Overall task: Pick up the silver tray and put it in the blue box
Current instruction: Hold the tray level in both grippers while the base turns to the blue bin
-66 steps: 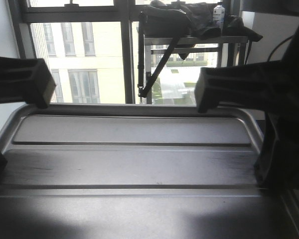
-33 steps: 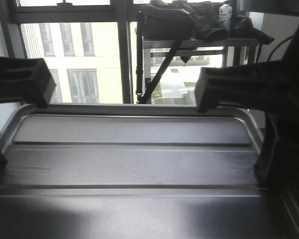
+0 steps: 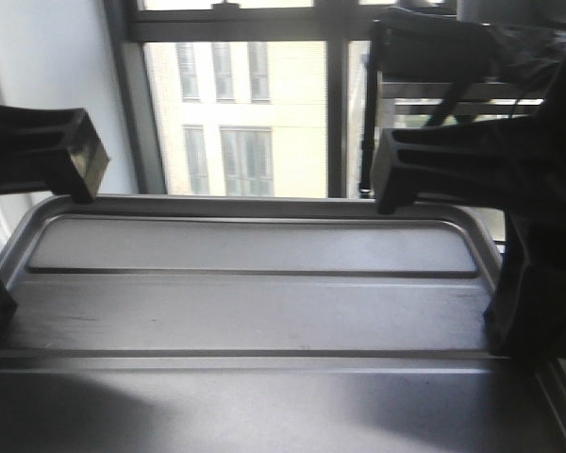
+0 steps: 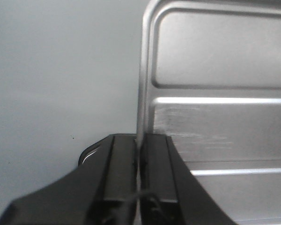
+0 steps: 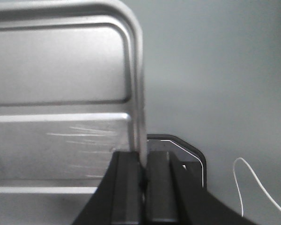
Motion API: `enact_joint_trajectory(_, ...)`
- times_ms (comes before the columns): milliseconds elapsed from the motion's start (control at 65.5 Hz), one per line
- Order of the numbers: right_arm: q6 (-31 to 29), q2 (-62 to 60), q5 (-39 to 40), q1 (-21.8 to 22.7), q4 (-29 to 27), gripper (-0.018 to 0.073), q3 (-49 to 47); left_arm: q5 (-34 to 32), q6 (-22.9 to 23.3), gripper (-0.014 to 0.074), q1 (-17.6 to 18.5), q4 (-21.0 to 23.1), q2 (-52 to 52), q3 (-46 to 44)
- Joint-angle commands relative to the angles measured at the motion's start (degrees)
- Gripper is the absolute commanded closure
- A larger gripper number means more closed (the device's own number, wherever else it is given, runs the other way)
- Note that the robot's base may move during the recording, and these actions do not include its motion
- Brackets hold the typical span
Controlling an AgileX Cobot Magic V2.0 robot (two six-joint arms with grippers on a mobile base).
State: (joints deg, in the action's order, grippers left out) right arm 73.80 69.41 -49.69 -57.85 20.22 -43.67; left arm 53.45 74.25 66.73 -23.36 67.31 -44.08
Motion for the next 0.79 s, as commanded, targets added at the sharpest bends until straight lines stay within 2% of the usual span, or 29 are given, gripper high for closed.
enact_joint_trajectory(0,-0.01,-1.53,0.4,-0.01,2.44,0.0501,-1.44,0.41,0.49,0.0603,0.47,-1.77,-1.29,-1.31)
enact_joint_trajectory(778,-0.01,-1.53,-0.17,-0.01,2.45,0.0501,-1.44,0.41,0.49,0.0603,0.47,-1.77,-1.29,-1.31)
